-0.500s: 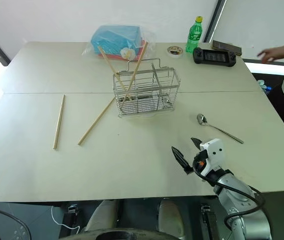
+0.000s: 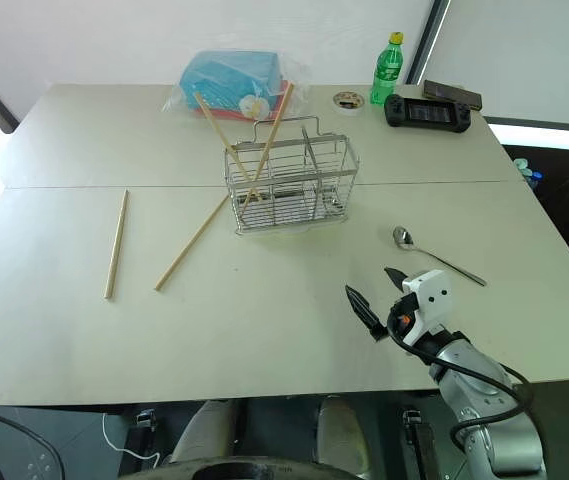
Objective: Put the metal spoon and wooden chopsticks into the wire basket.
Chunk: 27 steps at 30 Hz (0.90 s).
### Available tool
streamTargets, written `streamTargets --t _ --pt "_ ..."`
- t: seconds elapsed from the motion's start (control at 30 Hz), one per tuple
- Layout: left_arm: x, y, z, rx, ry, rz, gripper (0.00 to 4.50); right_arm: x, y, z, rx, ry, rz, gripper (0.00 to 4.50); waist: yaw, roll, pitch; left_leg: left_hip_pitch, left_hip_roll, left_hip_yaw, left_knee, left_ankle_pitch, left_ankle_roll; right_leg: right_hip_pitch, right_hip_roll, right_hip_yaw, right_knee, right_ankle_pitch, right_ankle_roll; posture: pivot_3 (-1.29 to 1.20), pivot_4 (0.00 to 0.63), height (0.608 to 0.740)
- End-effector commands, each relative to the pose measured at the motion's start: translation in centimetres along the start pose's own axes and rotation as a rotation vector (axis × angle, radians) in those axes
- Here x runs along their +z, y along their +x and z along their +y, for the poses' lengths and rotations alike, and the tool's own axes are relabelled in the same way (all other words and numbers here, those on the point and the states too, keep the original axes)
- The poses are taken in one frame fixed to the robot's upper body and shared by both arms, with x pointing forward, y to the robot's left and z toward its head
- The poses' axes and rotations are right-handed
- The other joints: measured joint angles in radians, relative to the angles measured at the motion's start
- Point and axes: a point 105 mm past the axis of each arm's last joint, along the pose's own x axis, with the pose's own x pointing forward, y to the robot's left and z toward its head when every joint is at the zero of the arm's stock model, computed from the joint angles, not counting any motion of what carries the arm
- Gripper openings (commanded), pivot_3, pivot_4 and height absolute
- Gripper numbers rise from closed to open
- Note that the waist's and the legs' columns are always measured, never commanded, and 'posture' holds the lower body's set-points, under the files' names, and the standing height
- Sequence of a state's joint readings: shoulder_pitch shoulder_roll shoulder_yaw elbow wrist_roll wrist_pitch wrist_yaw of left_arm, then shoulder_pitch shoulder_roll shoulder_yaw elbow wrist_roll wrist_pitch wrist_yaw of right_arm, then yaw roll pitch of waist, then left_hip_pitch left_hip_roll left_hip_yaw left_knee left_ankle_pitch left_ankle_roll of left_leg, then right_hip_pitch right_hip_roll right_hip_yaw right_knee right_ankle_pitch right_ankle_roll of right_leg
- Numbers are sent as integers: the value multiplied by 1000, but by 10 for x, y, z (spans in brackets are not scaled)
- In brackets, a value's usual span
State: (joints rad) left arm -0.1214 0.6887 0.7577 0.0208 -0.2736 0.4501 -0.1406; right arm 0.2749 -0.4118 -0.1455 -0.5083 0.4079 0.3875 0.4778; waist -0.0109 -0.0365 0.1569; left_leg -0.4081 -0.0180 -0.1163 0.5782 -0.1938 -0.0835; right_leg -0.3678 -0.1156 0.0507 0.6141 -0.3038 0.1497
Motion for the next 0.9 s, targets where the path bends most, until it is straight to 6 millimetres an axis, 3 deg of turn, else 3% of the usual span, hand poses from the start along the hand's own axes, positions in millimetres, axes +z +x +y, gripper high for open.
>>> streamTargets --t 0.03,0.33,0.5,0.67,0.9 --pt "17 0 -1 -11 11 -57 4441 9 -1 -1 -1 -23 -31 4500 0 0 0 0 0 0 0 0 0 0 0 0 0 0 0 0 150 710" --pt "17 0 -2 -16 8 -54 4441 11 -1 -2 -1 -28 -32 4500 0 0 0 0 0 0 0 0 0 2 0 0 0 0 0 0 150 710" --pt "22 2 -12 -48 -12 -67 4441 17 0 -6 -7 -47 -42 4500 0 0 0 0 0 0 0 0 0 2 0 0 1 0 0 0 150 710" --pt "53 1 -53 -260 -108 -126 4441 38 8 -25 16 -153 -46 4500 0 0 0 0 0 0 2 0 0 4 0 0 1 0 0 0 150 710" --pt "108 -35 -122 -758 -134 -195 4441 75 24 -68 57 -341 33 4500 -6 1 0 1 0 0 2 0 0 4 1 -1 1 0 1 0 150 710"
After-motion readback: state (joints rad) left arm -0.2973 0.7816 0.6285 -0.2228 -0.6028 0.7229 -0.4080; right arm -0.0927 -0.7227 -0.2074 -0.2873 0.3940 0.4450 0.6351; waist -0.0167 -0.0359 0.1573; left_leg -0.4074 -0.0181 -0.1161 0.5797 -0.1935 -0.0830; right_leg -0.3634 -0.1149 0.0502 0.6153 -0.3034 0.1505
